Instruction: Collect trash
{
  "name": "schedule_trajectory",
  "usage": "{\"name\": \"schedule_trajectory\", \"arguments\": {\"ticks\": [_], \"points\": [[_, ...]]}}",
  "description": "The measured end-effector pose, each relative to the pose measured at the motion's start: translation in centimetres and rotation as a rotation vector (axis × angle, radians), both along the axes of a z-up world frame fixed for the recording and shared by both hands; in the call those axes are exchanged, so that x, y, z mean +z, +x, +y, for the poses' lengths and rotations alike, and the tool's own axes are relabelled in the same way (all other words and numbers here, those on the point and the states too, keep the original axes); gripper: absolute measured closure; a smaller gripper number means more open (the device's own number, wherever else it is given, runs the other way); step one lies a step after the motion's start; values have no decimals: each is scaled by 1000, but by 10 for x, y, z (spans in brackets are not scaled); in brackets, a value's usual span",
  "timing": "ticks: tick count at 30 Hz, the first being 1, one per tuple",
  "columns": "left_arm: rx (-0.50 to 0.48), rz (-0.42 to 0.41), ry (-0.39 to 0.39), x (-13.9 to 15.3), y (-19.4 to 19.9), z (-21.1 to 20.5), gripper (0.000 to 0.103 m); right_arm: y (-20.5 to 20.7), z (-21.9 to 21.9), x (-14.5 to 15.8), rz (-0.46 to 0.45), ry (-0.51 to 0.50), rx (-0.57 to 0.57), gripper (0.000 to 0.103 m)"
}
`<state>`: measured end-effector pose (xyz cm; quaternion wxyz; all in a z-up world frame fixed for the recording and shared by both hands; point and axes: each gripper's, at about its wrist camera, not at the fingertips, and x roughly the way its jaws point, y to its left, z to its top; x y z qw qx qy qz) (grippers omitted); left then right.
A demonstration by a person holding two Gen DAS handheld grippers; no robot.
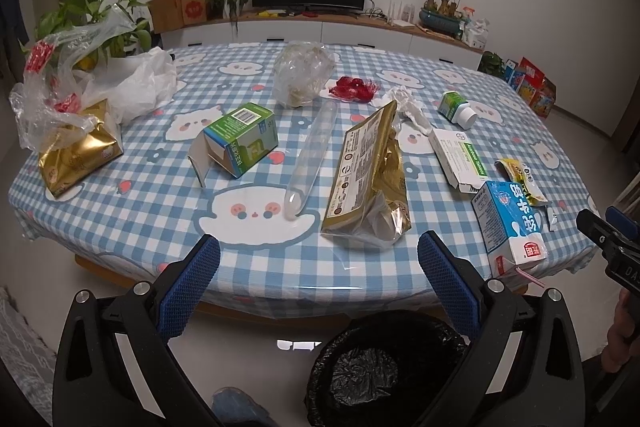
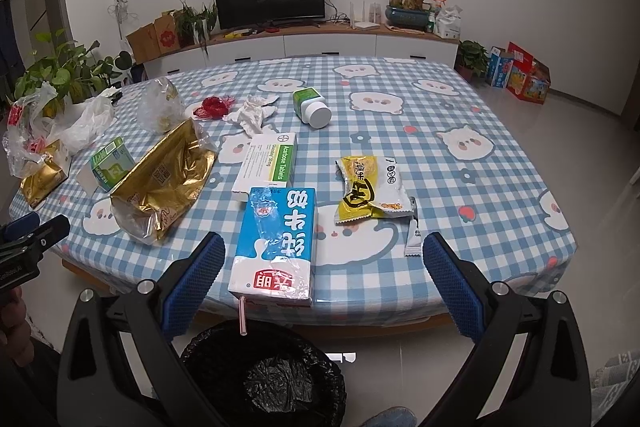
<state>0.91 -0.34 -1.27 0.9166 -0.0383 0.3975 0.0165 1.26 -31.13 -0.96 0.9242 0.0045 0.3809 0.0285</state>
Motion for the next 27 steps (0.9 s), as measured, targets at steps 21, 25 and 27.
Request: {"name": "schedule_trajectory", "arguments": {"ticks": [21, 25, 27], "points": [[-13, 12, 7, -2, 0, -3, 6, 0, 0, 0, 0, 0, -1, 8], [-18, 12, 10, -1, -1, -5, 6, 0, 0, 0, 0, 1, -1, 8], [-17, 12, 10, -1, -1, -5, 6, 0, 0, 0, 0, 0, -1, 8]]}}
